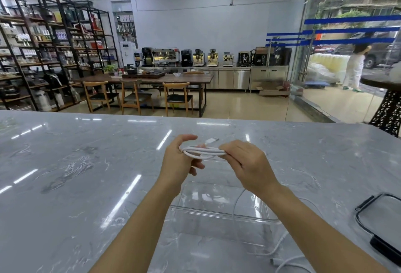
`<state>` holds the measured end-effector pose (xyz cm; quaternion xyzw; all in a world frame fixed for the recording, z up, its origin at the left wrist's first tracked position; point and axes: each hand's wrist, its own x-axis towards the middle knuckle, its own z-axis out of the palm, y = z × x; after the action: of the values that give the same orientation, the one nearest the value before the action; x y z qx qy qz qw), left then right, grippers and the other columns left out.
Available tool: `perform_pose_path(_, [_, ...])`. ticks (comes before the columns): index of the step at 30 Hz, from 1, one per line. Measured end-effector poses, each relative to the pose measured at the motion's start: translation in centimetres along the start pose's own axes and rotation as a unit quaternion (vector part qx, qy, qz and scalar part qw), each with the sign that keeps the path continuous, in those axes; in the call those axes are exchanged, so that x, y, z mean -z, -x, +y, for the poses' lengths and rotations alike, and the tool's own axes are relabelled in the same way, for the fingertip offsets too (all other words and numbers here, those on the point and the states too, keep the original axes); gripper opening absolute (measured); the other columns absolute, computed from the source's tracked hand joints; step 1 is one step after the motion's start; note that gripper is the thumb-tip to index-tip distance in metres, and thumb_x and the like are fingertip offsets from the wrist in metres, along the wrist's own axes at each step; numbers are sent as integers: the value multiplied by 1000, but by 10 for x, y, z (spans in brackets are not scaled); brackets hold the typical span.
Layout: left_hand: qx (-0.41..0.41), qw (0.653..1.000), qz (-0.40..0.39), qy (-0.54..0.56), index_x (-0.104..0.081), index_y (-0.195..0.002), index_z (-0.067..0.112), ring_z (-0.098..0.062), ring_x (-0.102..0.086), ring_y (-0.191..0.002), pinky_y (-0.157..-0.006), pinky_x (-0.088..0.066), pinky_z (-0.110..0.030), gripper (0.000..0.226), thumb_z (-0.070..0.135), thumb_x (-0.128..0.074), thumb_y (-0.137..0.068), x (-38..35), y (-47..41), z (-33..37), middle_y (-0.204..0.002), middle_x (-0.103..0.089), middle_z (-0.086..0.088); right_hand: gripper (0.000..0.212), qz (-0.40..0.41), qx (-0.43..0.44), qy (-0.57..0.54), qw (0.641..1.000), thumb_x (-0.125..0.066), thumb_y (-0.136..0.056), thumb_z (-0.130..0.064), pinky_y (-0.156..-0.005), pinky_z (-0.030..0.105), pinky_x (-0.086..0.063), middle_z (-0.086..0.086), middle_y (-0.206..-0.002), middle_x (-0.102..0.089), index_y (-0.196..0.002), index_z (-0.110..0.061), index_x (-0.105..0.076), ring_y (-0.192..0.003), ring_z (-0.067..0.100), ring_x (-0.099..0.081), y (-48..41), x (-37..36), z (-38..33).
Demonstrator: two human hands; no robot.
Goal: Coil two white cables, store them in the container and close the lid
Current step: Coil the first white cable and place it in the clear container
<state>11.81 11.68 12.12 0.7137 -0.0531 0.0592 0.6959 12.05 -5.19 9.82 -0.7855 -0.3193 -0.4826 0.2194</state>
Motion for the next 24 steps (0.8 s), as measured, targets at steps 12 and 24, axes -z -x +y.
perform_pose_path(12, [200, 937, -188, 215, -55, -98, -6, -43, -66, -86, -78, -54, -56, 30, 1, -40, -73, 26, -1, 10, -101, -64, -31, 12, 21, 122, 105, 987, -61, -81, 0, -73, 31, -34, 2, -75, -71, -76, -8, -69, -84, 16, -52, 10, 2, 13])
perform_pose_path(24, [4, 947, -68, -313, -47, -75, 12, -20, -52, -63, -53, -42, -29, 19, 20, -57, -89, 4, -4, -21, -70, -54, -6, 19, -104, 145, 29, 984, -64, -73, 12, -67, 28, -52, 5, -78, -70, -80, -5, -68, -87, 19, -51, 22, -7, 8])
